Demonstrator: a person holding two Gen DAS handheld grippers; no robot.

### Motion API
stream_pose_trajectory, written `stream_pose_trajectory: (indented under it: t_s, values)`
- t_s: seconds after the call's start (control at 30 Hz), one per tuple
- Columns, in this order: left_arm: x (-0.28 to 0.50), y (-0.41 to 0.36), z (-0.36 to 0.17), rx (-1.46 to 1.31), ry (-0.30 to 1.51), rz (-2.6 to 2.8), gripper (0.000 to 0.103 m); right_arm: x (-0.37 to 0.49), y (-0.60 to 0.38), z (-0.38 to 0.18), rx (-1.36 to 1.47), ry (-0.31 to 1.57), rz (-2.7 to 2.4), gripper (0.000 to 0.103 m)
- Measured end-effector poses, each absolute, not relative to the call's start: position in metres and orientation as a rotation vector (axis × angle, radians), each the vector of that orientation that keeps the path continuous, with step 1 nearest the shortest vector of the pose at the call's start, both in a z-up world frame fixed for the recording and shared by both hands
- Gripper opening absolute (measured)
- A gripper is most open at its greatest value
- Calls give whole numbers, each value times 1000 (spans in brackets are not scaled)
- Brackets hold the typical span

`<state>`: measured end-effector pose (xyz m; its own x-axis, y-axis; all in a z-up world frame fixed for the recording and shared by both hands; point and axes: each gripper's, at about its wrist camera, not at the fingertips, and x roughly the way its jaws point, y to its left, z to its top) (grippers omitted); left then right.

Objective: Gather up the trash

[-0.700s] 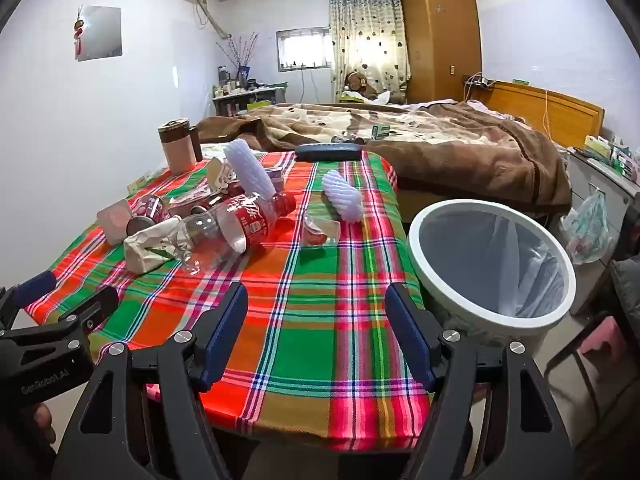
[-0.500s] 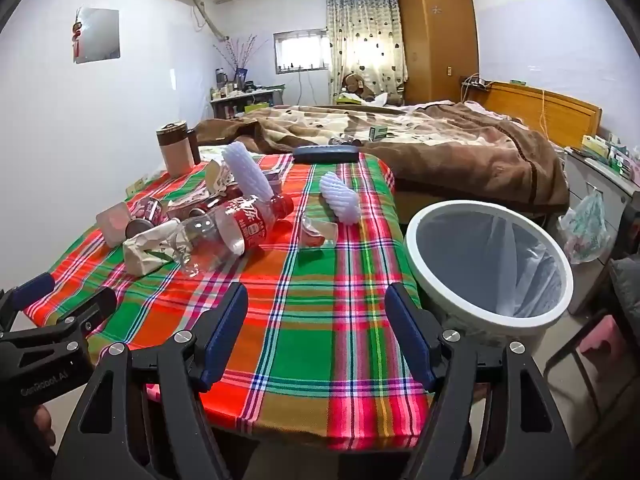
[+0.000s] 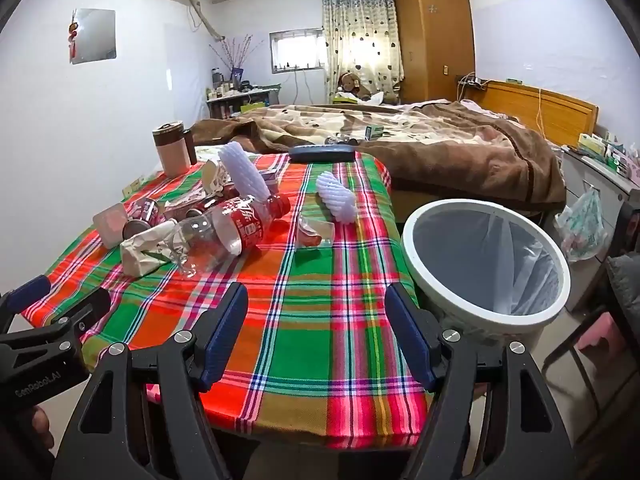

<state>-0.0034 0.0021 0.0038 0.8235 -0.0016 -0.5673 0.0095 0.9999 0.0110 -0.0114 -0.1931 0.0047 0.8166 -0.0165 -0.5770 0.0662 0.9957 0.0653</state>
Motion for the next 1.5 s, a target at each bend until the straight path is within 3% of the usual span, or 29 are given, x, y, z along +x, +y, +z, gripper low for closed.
stream_pose_trajectory:
  t_s: [1.5]
  values:
    - [-4,0,1,8,608,-10,102,-14,-189,5,81,616,-55,72]
